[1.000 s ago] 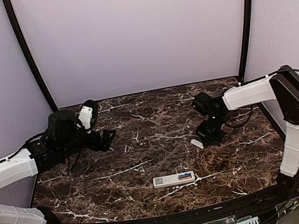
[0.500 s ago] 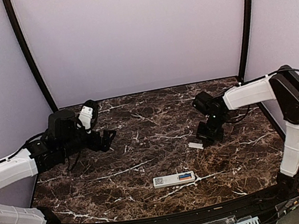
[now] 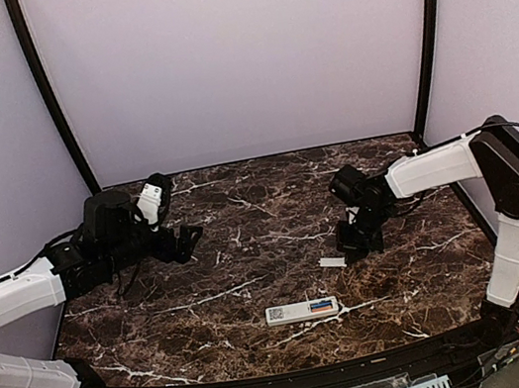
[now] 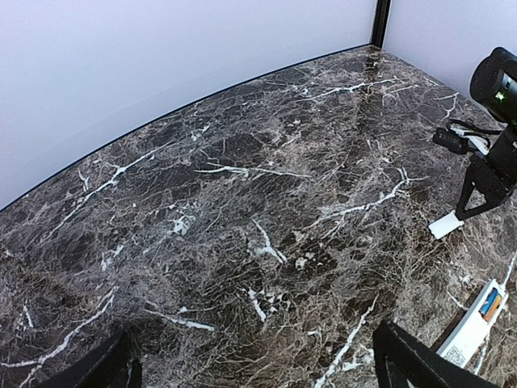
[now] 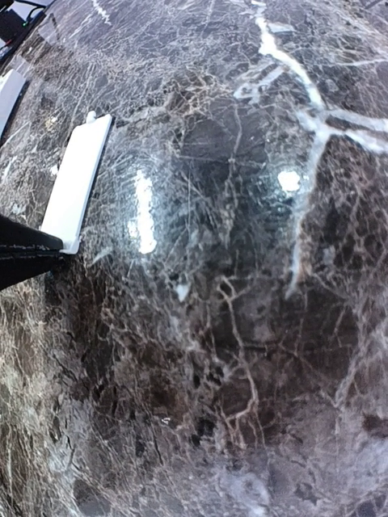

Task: Load the batteries into the remote control
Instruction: Adjust the battery cover at the center of the board.

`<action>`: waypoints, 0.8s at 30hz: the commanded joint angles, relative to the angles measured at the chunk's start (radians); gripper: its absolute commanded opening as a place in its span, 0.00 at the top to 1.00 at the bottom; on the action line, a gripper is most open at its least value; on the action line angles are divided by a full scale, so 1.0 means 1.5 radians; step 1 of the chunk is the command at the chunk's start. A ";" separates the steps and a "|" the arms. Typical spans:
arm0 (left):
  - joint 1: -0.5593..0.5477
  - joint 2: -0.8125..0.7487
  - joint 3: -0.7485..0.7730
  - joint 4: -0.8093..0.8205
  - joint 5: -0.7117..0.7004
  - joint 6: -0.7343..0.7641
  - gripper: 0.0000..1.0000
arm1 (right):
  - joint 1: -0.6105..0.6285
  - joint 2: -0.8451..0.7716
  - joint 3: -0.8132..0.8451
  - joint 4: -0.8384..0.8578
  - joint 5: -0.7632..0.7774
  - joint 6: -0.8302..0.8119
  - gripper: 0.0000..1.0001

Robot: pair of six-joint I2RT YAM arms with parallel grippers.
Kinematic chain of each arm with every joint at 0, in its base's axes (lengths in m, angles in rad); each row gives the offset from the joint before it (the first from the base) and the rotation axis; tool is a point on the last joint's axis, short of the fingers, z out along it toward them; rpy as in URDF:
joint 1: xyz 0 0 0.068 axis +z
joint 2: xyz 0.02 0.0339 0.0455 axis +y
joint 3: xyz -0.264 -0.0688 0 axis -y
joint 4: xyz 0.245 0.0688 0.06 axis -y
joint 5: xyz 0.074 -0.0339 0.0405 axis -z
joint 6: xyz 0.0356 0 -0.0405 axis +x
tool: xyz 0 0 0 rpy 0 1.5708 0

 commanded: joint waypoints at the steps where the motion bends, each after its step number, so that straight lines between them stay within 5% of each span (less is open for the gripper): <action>1: -0.004 0.001 -0.008 -0.006 0.011 0.003 0.01 | 0.014 -0.002 -0.012 -0.046 0.017 -0.036 1.00; 17: -0.005 0.007 -0.003 -0.006 0.016 0.006 0.01 | 0.014 0.040 0.005 -0.047 0.003 -0.045 0.86; 24: -0.005 0.012 -0.001 -0.005 0.017 0.007 0.01 | 0.014 0.050 -0.001 -0.022 -0.005 -0.041 0.99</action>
